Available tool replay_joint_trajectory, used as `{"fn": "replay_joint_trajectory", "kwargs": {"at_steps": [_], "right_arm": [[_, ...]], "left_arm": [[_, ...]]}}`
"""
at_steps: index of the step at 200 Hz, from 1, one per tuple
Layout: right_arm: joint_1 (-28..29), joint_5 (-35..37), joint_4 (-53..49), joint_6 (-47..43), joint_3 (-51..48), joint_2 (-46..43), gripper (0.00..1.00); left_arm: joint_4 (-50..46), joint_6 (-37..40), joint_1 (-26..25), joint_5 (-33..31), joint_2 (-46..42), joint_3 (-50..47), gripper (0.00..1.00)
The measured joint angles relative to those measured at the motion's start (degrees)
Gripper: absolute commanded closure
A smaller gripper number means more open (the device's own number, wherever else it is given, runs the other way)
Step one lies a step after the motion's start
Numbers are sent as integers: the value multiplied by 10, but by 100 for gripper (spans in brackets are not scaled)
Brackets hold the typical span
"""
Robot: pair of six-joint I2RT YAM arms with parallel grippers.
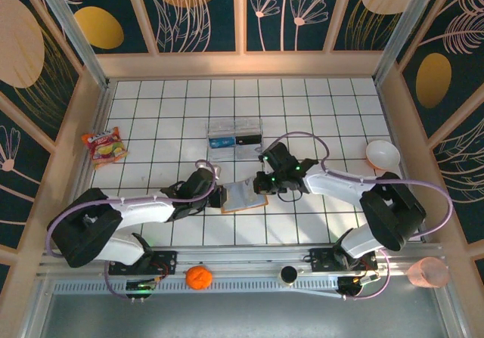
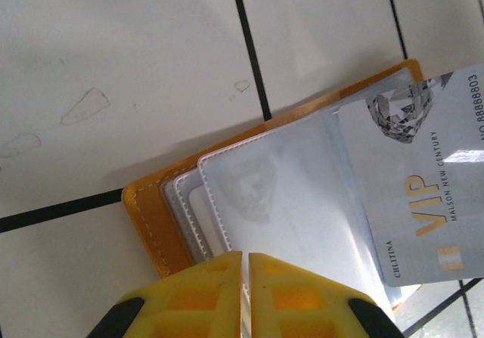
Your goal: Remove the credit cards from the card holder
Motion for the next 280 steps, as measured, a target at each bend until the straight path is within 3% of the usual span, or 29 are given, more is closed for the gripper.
{"fn": "replay_joint_trajectory", "kwargs": {"at_steps": [19, 48, 78, 92, 115, 135, 169, 198, 213, 280], "right_arm": [[0, -9, 5, -6, 1, 17, 100], [0, -27, 26, -8, -2, 30, 83], [-1, -50, 60, -6, -12, 40, 75], [-3, -59, 70, -5, -14, 47, 77], [-4, -61, 81, -1, -14, 54, 93], [-10, -66, 92, 5, -20, 50, 99], [-24, -39, 85, 4, -43, -4, 100], [-32, -12, 76, -7, -46, -72, 100], [-33, -6, 86, -15, -46, -101, 100], [-52, -59, 317, 21, -122, -174, 100]], "left_arm": [[12, 0, 0, 1, 10, 1, 92], [20, 3, 0, 4, 20, 6, 95], [22, 6, 1, 8, 22, 7, 98], [22, 6, 2, 11, 23, 7, 98], [23, 6, 2, 11, 24, 7, 96], [23, 6, 2, 11, 22, 7, 90], [-3, 6, 14, 14, -14, 7, 83], [-10, 12, 39, 16, -87, 7, 65], [-1, 18, 44, 32, -120, 8, 61], [199, -29, 74, 150, -137, -21, 54]]}}
